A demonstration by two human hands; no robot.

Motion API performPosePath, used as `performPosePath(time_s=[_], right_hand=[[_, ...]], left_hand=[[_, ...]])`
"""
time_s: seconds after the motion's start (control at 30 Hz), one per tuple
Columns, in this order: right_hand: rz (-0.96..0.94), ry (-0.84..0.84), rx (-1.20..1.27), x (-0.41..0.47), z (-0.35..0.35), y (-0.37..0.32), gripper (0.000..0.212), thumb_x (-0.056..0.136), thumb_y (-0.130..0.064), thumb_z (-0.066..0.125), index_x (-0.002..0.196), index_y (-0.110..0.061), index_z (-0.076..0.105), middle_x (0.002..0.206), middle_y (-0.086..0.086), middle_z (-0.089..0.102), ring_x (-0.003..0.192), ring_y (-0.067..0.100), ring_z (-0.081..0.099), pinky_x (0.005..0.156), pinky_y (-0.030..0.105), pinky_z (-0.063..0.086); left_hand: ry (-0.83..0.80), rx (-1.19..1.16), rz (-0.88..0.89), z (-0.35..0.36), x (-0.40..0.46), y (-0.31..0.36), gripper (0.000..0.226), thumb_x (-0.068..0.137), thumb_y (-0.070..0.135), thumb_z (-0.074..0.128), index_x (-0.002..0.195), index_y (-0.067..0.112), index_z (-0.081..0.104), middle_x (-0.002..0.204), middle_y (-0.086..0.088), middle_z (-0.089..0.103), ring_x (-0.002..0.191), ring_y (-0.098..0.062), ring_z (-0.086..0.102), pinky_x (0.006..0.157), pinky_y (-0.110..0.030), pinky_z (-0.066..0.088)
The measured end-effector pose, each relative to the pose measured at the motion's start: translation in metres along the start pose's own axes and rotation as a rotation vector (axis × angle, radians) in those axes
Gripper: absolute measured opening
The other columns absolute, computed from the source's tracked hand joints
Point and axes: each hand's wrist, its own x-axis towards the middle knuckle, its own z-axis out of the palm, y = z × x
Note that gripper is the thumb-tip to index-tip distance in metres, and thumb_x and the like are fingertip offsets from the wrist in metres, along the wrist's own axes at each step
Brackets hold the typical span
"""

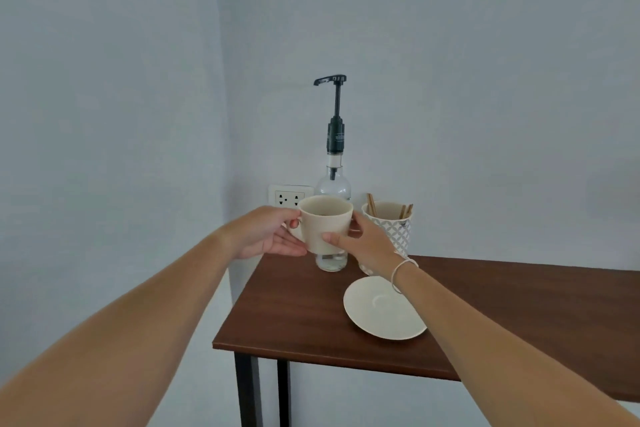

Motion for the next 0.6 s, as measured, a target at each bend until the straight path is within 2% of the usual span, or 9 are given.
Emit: performPosePath(time_s=[0.17,0.3,0.4,0.5,0.6], right_hand=[[-0.021,0.009,-0.029,0.026,0.004,-0.037,0.071,0.073,-0.041,0.074,0.133,-0.016,0.045,0.128,0.003,0.058,0.113,0.019,0.056,0.094,0.034,0.049],[-0.078,-0.015,-0.108,0.045,-0.013,-0.063,0.073,0.075,-0.048,0.069,0.138,-0.021,0.041,0.127,0.000,0.058,0.114,0.016,0.055,0.081,0.022,0.047],[-0.120,0.013,-0.184,0.058,-0.038,-0.083,0.073,0.083,-0.053,0.056,0.144,-0.020,0.032,0.120,-0.009,0.053,0.112,0.010,0.049,0.090,0.026,0.039],[-0.145,0.131,-0.204,0.068,-0.067,-0.100,0.065,0.088,-0.056,0.045,0.141,-0.018,0.037,0.113,-0.007,0.055,0.114,0.013,0.051,0.097,0.028,0.037],[-0.137,0.233,-0.136,0.087,-0.079,-0.113,0.066,0.086,-0.061,0.042,0.135,-0.018,0.045,0.127,0.002,0.058,0.120,0.022,0.054,0.107,0.041,0.038]], left_hand=[[0.008,0.043,0.045,-0.028,0.001,0.034,0.030,0.095,0.026,0.045,0.070,0.008,0.044,0.092,-0.036,0.063,0.079,-0.032,0.070,0.075,-0.032,0.059],[0.011,0.042,0.083,-0.039,0.009,0.058,0.030,0.094,0.025,0.045,0.069,0.009,0.044,0.094,-0.037,0.063,0.077,-0.032,0.071,0.073,-0.032,0.059],[0.039,0.049,0.103,-0.045,0.016,0.076,0.031,0.094,0.025,0.045,0.068,0.009,0.044,0.093,-0.036,0.064,0.076,-0.032,0.072,0.073,-0.032,0.059],[0.047,0.031,0.133,-0.049,0.023,0.086,0.032,0.094,0.026,0.045,0.067,0.009,0.045,0.086,-0.034,0.066,0.077,-0.033,0.072,0.073,-0.033,0.059],[0.051,0.056,0.127,-0.055,0.017,0.097,0.032,0.094,0.025,0.046,0.067,0.009,0.045,0.082,-0.033,0.068,0.076,-0.033,0.072,0.072,-0.033,0.059]])
